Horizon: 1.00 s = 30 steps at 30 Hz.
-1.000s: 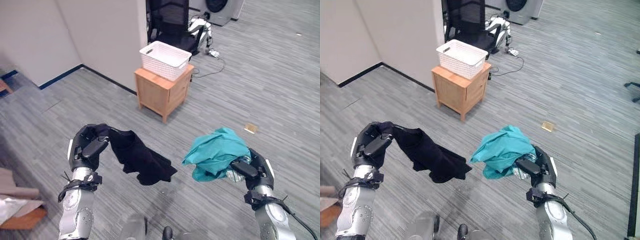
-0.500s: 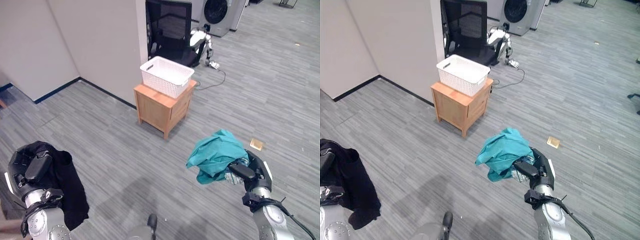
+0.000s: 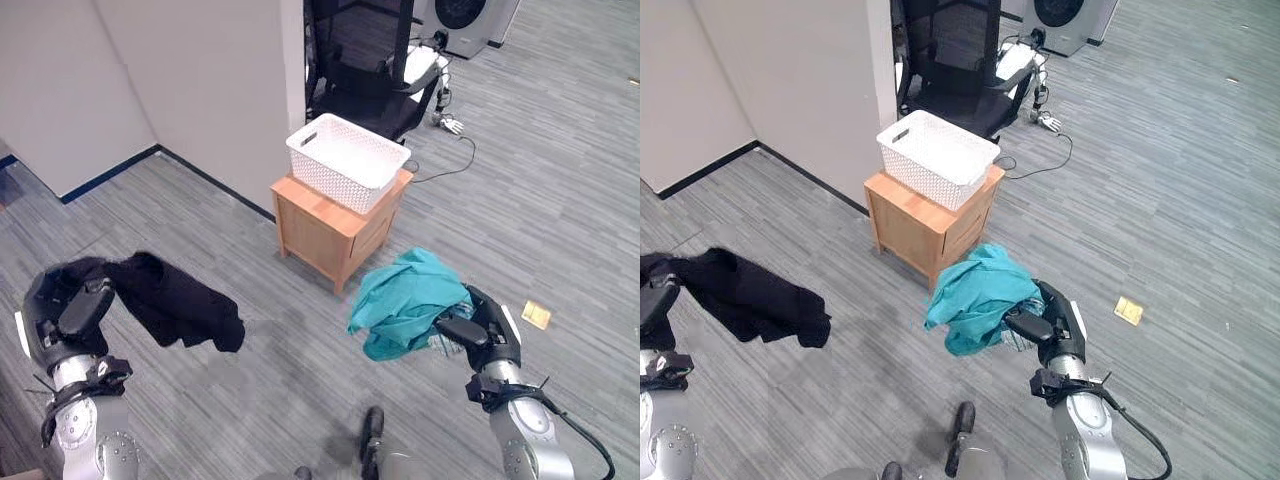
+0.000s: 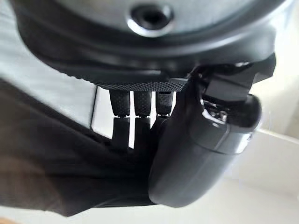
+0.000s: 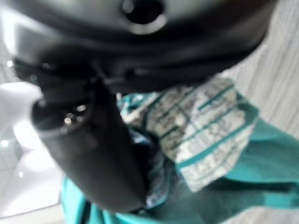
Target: Pick up bed clothes into laundry basket.
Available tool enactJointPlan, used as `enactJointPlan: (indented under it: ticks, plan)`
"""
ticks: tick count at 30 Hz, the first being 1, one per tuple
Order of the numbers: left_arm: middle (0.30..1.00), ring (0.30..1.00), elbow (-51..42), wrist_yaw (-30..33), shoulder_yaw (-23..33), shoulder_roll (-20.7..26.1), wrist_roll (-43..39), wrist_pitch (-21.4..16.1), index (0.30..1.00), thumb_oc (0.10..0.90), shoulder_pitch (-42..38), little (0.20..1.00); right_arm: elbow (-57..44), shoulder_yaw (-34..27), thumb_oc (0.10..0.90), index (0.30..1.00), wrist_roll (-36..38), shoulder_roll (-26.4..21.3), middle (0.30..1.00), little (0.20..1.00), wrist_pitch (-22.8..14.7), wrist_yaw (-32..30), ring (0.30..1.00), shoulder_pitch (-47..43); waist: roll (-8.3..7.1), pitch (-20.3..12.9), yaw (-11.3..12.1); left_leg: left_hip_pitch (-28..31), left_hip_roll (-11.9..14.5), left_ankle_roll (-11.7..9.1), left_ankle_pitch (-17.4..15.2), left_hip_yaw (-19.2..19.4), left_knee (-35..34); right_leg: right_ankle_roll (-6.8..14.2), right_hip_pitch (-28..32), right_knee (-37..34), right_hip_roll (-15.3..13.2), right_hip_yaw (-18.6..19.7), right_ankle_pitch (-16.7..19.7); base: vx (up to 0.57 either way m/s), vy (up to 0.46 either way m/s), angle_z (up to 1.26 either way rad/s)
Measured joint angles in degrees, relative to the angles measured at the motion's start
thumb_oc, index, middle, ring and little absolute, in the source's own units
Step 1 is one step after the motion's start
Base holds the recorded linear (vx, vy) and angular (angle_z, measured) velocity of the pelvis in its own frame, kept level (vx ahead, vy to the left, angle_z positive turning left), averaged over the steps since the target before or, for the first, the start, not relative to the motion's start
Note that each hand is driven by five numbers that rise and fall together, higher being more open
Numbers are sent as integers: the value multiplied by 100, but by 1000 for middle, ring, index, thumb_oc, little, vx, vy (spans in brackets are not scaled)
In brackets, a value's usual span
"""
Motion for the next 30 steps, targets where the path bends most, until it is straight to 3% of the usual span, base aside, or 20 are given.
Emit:
enactJointPlan:
  ticks: [2, 3, 5, 6, 7, 8, 9, 10, 11, 12, 15, 16, 18, 21, 24, 25, 26, 28, 29, 30]
  plan:
    - [300, 300, 3, 0, -46, -40, 3, 5, 300, 400, 24, 300, 8, -78, 400, 300, 0, -11, 300, 300, -1, -12, 300, 21, -40, -24, -31, 153, 48, -164, -136, -126, 37, -103, 97, 9, -79, -131, 398, 550, -356, 70]
    - [300, 300, -40, -22, -259, -306, 5, 5, 300, 400, 31, 300, 326, -217, 400, 300, 5, -126, 300, 300, 0, -92, 300, -158, 223, -60, -74, 268, 463, -482, -97, -162, 342, -436, 115, 894, 148, -453, -310, 586, -545, 62]
    - [300, 300, -70, -54, -455, -394, -11, -21, 300, 400, -57, 300, 445, -366, 400, 300, 68, -152, 300, 300, -5, -78, 300, -223, 199, -79, -16, -627, 459, -617, -23, -103, 2371, -713, 311, 1071, 331, -525, -867, 378, -427, 51]
    - [300, 300, -82, -105, -487, -390, -11, -19, 300, 400, -44, 300, 422, -429, 400, 300, 85, -146, 300, 300, -6, -80, 300, -206, 174, -67, -27, -1144, 505, -658, 232, 50, 3521, -860, 486, 945, 396, -532, -752, 201, -381, 4]
    - [300, 300, -64, -103, -458, -356, -31, -27, 300, 400, 73, 300, 402, -393, 400, 300, 184, -195, 300, 300, -38, -89, 300, -190, 170, -100, 80, -1650, 580, -592, 804, 120, 4443, -1153, 777, 751, 592, -509, -950, 218, -371, 4]
    - [300, 300, -65, -89, -530, -305, -54, -21, 300, 400, 6, 300, 390, -423, 400, 300, 258, -289, 300, 300, -87, -95, 300, -137, 172, -88, 67, -2077, 570, -545, 1551, 126, 5001, -1250, 861, 694, 663, -527, -1009, 215, -263, -5]
    - [300, 300, -101, -90, -571, -264, -101, -19, 300, 400, -32, 300, 393, -479, 400, 300, 276, -324, 300, 300, -85, -148, 300, -145, 85, -34, 108, -2419, 550, -512, 1442, 241, 5453, -1231, 932, 623, 663, -563, -983, 270, -81, -6]
    - [300, 300, -130, -60, -546, -206, -157, -21, 300, 400, -5, 300, 387, -527, 400, 300, 288, -249, 300, 300, -89, -248, 300, -227, -90, 80, 211, -2718, 495, -497, 1121, 499, 5365, -1227, 1162, 477, 639, -505, -943, 282, -92, -14]
    - [300, 300, -99, -41, -542, -193, -206, -14, 300, 400, 2, 300, 378, -527, 400, 300, 308, -256, 300, 300, -111, -311, 300, -235, -130, 88, 162, -2856, 438, -505, 1044, 521, 5213, -1207, 1283, 352, 655, -581, -878, 351, -60, -10]
    - [300, 300, -5, -43, -543, -212, -397, -15, 300, 400, 4, 300, 365, -524, 400, 300, 489, -231, 300, 300, -126, -362, 300, -245, -181, 96, 162, -2998, 491, -451, 907, 719, 4241, -1192, 1550, 110, 689, -568, -961, 268, -1, 7]
    - [300, 300, 98, -28, -545, -251, -701, -19, 300, 400, 35, 300, 364, -435, 400, 300, 811, -203, 300, 300, -148, -356, 300, -287, -129, 111, 198, -3019, 646, -506, 962, 802, 2711, -1080, 1920, -184, 850, -487, -1028, 404, 69, -19]
    - [300, 300, 276, -20, -544, -225, -794, -21, 300, 400, 16, 300, 360, -271, 400, 300, 931, -200, 300, 300, -179, -350, 300, -292, -32, 67, 194, -2845, 704, -612, 1042, 842, 1363, -1042, 2097, -392, 979, -393, -1046, 379, 112, -27]
    - [300, 300, 440, -10, -538, -164, -785, -14, 300, 400, 19, 300, 395, -43, 400, 300, 933, -216, 300, 300, -171, -347, 300, -357, 77, 54, 249, -2679, 641, -613, 1077, 564, 191, -972, 2275, -593, 1095, -201, -1091, 346, 97, -46]
    - [300, 300, 553, -8, -482, -135, -779, -9, 300, 400, 13, 300, 388, 119, 400, 300, 930, -228, 300, 300, -110, -265, 300, -340, 154, 77, 352, -2644, 498, -552, 1441, 731, 102, -957, 2724, -876, 1133, -60, -1115, 294, 115, -48]
    - [300, 300, 546, -14, -469, -138, -768, -9, 300, 400, 28, 300, 352, 11, 400, 300, 926, -266, 300, 300, -109, -258, 300, -299, 228, 30, 314, -2320, 362, -262, 1612, 801, 228, -667, 3116, -908, 1045, 66, -1362, 340, 244, -29]
    - [300, 300, 564, -12, -432, -120, -762, -8, 300, 400, 12, 300, 363, -58, 400, 300, 923, -214, 300, 300, -109, -269, 300, -341, 239, 17, 341, -2053, 329, -154, 1814, 875, 43, -540, 3192, -755, 976, 219, -1556, 190, 184, -36]
    - [300, 300, 571, 0, -422, -128, -759, -6, 300, 400, -19, 300, 350, -73, 400, 300, 920, -203, 300, 300, -107, -285, 300, -346, 211, 9, 316, -1935, 271, -9, 1717, 942, -22, -441, 3078, -479, 875, 243, -1623, 323, 345, -55]
    - [300, 300, 551, -5, -419, -121, -707, -2, 300, 400, -54, 300, 279, -77, 400, 300, 843, -201, 300, 300, -98, -307, 300, -371, 280, 14, 358, -1572, 290, 156, 1714, 1046, -324, -40, 2139, 1620, 672, 206, -2040, 182, 288, -44]
    - [300, 300, 550, 1, -428, -116, -669, -2, 300, 400, -118, 300, 40, -101, 400, 300, 698, -212, 300, 300, -85, -308, 300, -265, 271, 53, 273, -1324, 153, 274, 1630, 1033, -478, 29, 1497, 3088, 438, 127, -2050, 68, 149, -4]
    - [300, 300, 551, -4, -438, -115, -664, 3, 300, 400, -191, 300, -150, -136, 400, 300, 605, -218, 300, 300, -85, -309, 300, -168, 257, 87, 188, -1140, 37, 330, 1603, 996, -568, 49, 1163, 3741, 215, 50, -2072, 154, 156, 17]
